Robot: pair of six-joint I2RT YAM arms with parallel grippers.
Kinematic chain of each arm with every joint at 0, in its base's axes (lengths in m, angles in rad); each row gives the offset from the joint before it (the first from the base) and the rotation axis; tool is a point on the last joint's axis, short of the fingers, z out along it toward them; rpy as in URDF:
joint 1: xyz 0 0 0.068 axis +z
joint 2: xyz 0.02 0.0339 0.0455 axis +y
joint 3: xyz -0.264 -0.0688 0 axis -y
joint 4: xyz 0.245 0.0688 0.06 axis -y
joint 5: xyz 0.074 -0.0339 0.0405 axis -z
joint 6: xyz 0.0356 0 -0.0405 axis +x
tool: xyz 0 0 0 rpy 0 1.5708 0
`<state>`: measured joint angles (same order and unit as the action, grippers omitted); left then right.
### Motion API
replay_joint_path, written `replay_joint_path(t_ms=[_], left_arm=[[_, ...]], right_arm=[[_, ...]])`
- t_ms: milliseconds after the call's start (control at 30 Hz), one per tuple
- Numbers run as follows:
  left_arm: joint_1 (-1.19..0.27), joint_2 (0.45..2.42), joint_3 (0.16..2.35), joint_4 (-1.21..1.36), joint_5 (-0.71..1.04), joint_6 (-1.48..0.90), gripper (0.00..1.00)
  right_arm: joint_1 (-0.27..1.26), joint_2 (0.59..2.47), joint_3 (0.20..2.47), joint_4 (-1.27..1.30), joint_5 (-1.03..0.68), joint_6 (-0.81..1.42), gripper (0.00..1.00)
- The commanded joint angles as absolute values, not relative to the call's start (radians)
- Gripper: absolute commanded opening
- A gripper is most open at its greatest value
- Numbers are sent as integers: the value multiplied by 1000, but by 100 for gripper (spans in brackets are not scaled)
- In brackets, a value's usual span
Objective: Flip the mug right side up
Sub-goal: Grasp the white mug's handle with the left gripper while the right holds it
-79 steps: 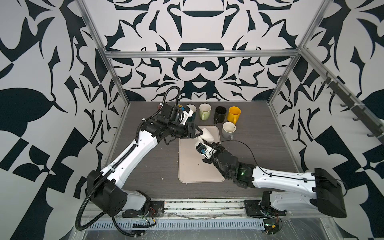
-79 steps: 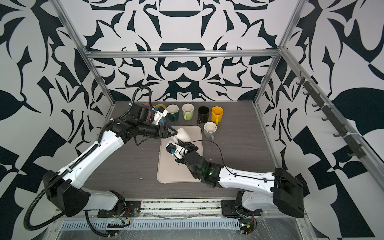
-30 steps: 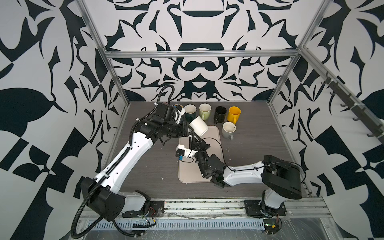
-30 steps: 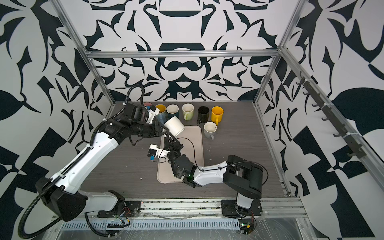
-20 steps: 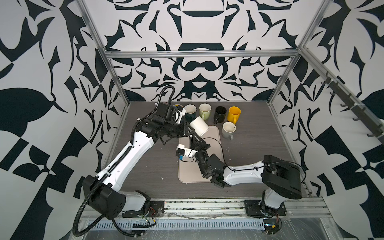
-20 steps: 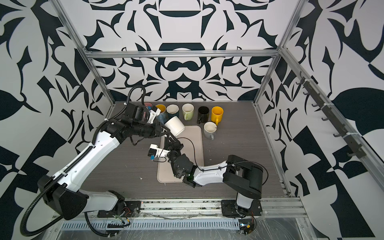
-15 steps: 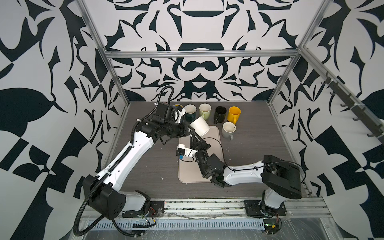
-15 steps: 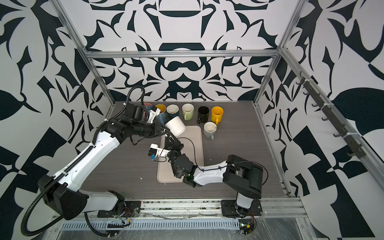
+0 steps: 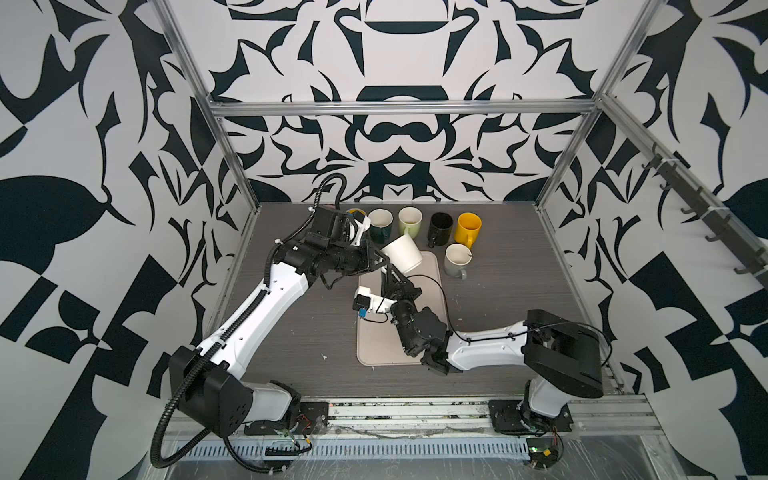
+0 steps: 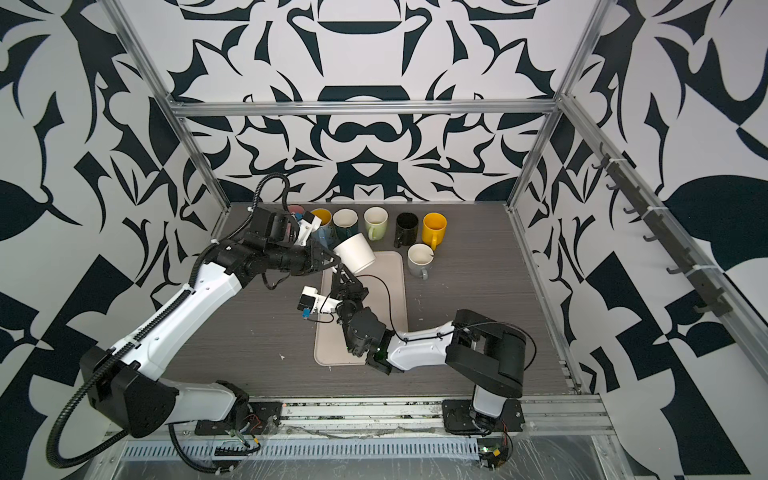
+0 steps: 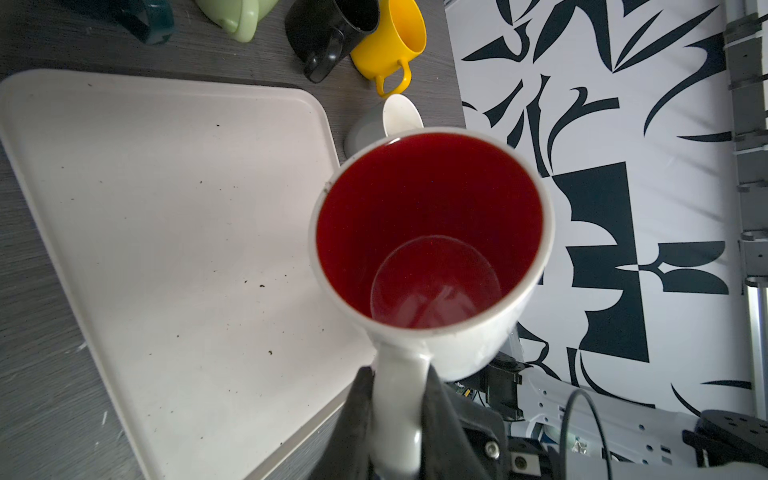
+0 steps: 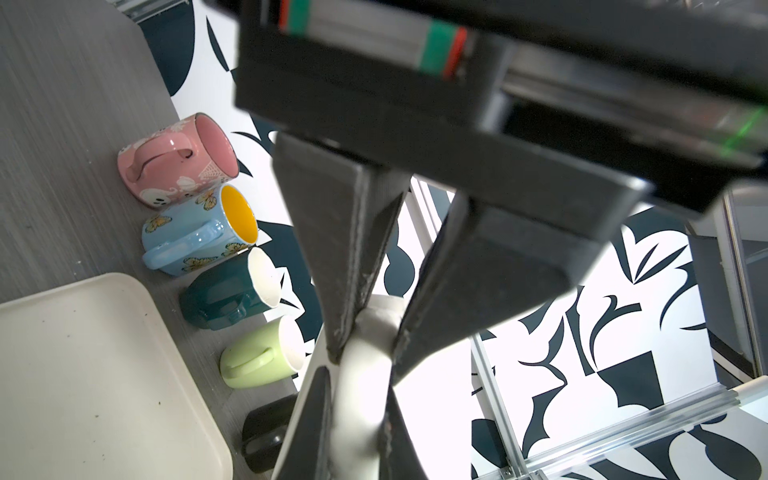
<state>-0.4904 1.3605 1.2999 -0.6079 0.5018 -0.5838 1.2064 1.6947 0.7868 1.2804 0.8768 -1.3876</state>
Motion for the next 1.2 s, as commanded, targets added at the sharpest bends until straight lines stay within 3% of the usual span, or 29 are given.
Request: replay_joint_path(t_ms=[0, 100, 367, 800, 1167], left_arm=[[-502, 1356, 1242, -629, 490, -593, 0], [-502, 1327, 1215, -590, 470, -601, 0], [-501, 1298, 1193, -575, 434, -605, 0], [-473, 1235, 1147, -487, 385, -652, 0], [-437, 1171, 1096, -340, 374, -732, 0]], right_arm=[[1217, 1642, 867, 1437, 813, -1411, 0], [1217, 1628, 860, 1437, 825, -1399, 0], [1217, 1599, 839, 1436, 852, -1381, 28], [1220, 1589, 816, 1434, 913, -1374, 53], [1241, 1600, 792, 1428, 966, -1352, 62]])
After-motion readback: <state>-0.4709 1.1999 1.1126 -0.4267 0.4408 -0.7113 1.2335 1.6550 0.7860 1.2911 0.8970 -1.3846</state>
